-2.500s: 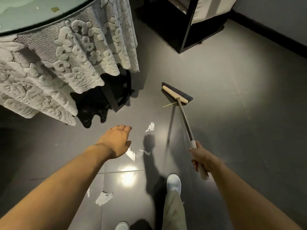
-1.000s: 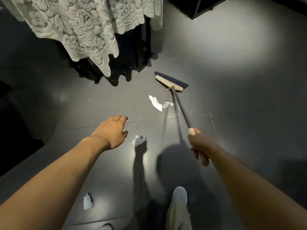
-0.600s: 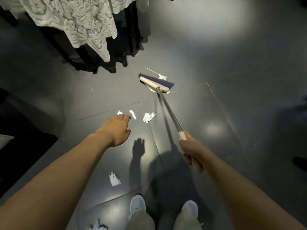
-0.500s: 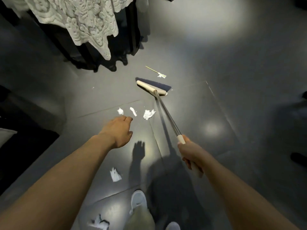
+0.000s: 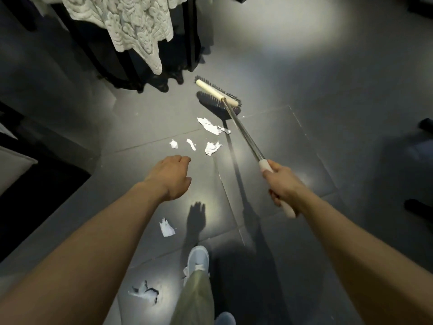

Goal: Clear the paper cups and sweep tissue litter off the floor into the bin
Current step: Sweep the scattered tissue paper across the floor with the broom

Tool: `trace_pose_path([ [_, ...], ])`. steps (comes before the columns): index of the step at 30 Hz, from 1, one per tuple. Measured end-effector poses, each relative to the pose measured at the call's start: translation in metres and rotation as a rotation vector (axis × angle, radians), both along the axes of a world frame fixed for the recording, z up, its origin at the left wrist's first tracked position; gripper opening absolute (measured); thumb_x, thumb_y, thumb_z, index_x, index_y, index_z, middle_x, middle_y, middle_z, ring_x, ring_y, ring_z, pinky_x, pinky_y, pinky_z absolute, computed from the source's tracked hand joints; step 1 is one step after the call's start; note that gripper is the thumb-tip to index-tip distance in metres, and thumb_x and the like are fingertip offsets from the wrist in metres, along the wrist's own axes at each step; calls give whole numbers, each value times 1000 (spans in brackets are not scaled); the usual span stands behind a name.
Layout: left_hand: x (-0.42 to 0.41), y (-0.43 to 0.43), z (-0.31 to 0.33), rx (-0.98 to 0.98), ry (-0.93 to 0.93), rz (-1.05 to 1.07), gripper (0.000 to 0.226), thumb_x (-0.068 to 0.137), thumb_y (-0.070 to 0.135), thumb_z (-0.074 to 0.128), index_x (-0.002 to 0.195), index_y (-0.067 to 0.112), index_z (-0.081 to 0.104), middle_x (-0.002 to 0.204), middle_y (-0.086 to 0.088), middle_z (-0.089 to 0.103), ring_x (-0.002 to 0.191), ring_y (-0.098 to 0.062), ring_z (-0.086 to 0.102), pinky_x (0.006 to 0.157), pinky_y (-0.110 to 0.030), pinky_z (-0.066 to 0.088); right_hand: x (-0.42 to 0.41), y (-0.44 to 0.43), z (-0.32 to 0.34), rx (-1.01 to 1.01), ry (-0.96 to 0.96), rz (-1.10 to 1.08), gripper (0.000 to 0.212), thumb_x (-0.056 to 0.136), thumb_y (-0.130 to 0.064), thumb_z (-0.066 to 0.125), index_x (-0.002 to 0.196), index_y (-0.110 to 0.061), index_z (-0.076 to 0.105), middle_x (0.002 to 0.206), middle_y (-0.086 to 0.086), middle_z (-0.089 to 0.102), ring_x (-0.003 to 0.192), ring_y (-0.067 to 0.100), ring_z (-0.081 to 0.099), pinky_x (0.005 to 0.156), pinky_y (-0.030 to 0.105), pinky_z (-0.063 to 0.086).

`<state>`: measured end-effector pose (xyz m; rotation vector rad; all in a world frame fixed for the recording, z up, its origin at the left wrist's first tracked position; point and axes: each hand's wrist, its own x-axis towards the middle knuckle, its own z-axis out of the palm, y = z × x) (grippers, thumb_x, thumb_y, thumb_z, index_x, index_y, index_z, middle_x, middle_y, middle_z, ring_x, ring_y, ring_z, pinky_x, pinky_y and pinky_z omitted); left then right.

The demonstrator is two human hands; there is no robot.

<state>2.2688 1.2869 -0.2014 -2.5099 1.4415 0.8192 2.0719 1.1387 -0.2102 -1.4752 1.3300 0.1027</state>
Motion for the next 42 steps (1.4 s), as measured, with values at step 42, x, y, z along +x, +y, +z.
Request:
trace_pose_path([
  [42,-11,43,-24,89,27,12,58,96,29,44,147,11,23,150,-10,31,138,-25,29,114,-33,25,6,-15,-29,140,282,222,36,97,-13,25,128,-26,40,68,8,39,47,13,32,38,16,28],
])
